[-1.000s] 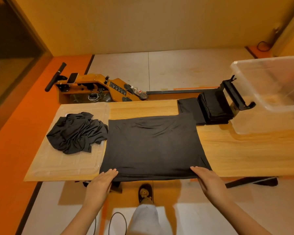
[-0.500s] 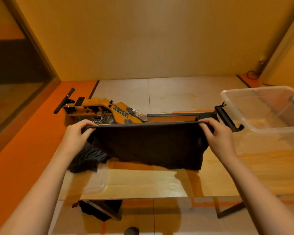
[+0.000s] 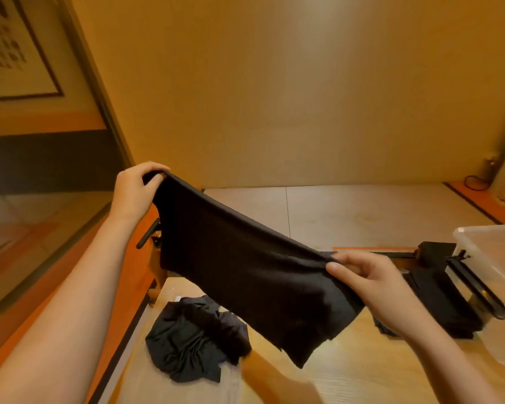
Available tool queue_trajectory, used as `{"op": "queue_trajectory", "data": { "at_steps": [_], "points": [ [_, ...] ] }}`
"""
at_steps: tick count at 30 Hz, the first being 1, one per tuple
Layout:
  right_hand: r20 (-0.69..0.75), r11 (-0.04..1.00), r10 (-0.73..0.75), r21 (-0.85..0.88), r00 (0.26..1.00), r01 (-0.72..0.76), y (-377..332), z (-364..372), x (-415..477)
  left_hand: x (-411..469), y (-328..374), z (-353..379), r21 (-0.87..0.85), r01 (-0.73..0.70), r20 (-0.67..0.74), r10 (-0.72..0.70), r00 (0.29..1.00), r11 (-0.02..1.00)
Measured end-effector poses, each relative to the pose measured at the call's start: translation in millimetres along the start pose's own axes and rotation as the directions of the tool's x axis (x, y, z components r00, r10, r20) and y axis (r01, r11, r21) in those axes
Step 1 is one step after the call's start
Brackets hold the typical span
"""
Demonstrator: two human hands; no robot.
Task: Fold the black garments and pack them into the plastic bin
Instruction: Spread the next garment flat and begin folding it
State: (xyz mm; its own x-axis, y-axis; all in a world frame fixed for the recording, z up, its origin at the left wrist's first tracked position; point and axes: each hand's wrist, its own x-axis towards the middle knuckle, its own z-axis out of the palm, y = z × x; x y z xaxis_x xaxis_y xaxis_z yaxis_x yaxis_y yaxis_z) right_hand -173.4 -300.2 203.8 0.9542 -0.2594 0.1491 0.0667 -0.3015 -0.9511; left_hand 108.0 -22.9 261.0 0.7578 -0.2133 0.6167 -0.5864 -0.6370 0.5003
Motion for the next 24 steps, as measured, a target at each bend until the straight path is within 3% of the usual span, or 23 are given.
{"op": "queue_trajectory", "data": {
  "at_steps": [3,6,11,14,18,21,24],
  "points": [
    [-0.040,0.982,0.117,0.154,0.992,-0.109,18,14,0,32,10,27,-0.009,-0.067,0.032,0.068,0.997,0.998],
    [-0.129,0.939,0.264,0.262,0.956,-0.224,53,10,-12,55,39,93,-0.054,-0.152,0.162,0.159,0.974,0.987],
    [-0.291,0.800,0.549,0.455,0.783,-0.391,125,-31,-58,26,116,253,-0.128,-0.219,0.513,0.254,0.820,0.967],
    [-0.323,0.752,0.658,0.324,0.680,-0.574,188,-61,-105,-40,143,319,-0.146,-0.297,0.640,0.319,0.699,0.944],
    [-0.437,0.609,0.716,0.007,0.545,-0.793,259,-91,-159,-160,126,334,-0.117,-0.346,0.731,0.317,0.604,0.931],
    [-0.444,0.572,0.660,-0.226,0.606,-0.788,279,-89,-173,-254,99,311,-0.039,-0.280,0.809,0.195,0.555,0.959],
    [-0.264,0.625,0.509,-0.541,0.819,-0.563,289,-75,-172,-337,83,275,0.022,-0.167,0.823,0.077,0.562,0.986]
  ]
}}
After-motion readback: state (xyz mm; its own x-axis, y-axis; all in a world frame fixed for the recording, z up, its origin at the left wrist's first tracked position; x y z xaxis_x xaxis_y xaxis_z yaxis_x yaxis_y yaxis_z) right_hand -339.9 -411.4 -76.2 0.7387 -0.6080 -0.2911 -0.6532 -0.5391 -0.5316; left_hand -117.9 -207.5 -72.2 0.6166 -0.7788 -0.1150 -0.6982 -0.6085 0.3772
